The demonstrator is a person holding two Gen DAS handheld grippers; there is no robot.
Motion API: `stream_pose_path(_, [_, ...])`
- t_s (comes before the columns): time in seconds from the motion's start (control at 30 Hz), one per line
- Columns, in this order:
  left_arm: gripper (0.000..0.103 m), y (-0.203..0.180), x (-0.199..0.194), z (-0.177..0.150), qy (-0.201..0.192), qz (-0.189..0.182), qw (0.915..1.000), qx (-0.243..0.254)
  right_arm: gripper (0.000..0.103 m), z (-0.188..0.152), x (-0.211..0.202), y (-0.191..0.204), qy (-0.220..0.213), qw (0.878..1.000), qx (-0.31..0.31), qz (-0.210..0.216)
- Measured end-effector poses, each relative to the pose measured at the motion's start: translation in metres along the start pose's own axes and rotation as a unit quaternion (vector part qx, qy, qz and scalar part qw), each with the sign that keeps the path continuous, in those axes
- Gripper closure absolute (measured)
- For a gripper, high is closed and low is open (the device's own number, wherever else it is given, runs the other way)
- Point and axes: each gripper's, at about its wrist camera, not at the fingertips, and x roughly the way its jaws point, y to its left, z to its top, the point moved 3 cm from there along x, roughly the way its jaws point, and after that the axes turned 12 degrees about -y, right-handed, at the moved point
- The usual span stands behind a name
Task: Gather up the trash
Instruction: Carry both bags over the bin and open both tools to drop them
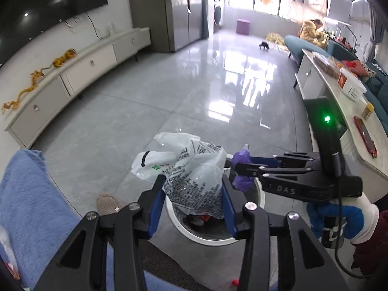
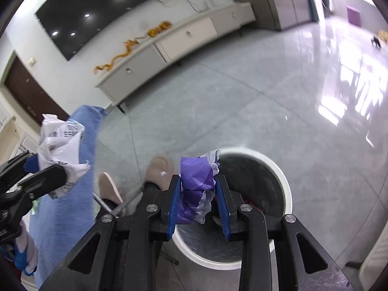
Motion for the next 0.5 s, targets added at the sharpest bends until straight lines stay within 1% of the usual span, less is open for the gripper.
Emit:
stream_pose_path(0.1, [0.058, -0.001, 0.017, -0.003, 0.016, -0.014, 0.9997, -0.012, 0.072, -0.01, 0.017, -0.019, 0.017, 1.0, 0.017, -0.01])
stream_pose_path(0.13, [0.056, -0.001, 0.021, -0.003, 0.019, -0.02, 0.9994, -0.019, 0.072, -0.014, 0.021, -0.026, 0.022, 0.999, 0.022, -0.014])
stream_pose_path(0.17, [0.053, 0.001, 0.026, -0.003, 0.024, -0.027, 0.999, -0.026, 0.068, -0.017, 0.024, -0.029, 0.025, 0.999, 0.026, -0.016])
stream_pose_path(0.2, [0.049, 0.002, 0.031, -0.002, 0.03, -0.036, 0.9982, -0.037, 0.063, -0.02, 0.026, -0.032, 0.028, 0.999, 0.029, -0.019])
stream_pose_path(0.23, [0.046, 0.003, 0.033, -0.002, 0.032, -0.041, 0.9978, -0.042, 0.061, -0.022, 0.029, -0.035, 0.032, 0.999, 0.032, -0.024])
stream_pose_path(0.27, [0.045, 0.002, 0.038, -0.002, 0.034, -0.043, 0.9975, -0.045, 0.057, -0.025, 0.031, -0.038, 0.033, 0.998, 0.035, -0.028])
stream_pose_path(0.4, [0.043, 0.003, 0.045, -0.004, 0.038, -0.043, 0.997, -0.052, 0.056, -0.03, 0.033, -0.046, 0.037, 0.997, 0.046, -0.043])
stream_pose_path(0.5, [0.043, 0.005, 0.042, -0.006, 0.034, -0.031, 0.9977, -0.05, 0.056, -0.032, 0.028, -0.048, 0.035, 0.997, 0.049, -0.047])
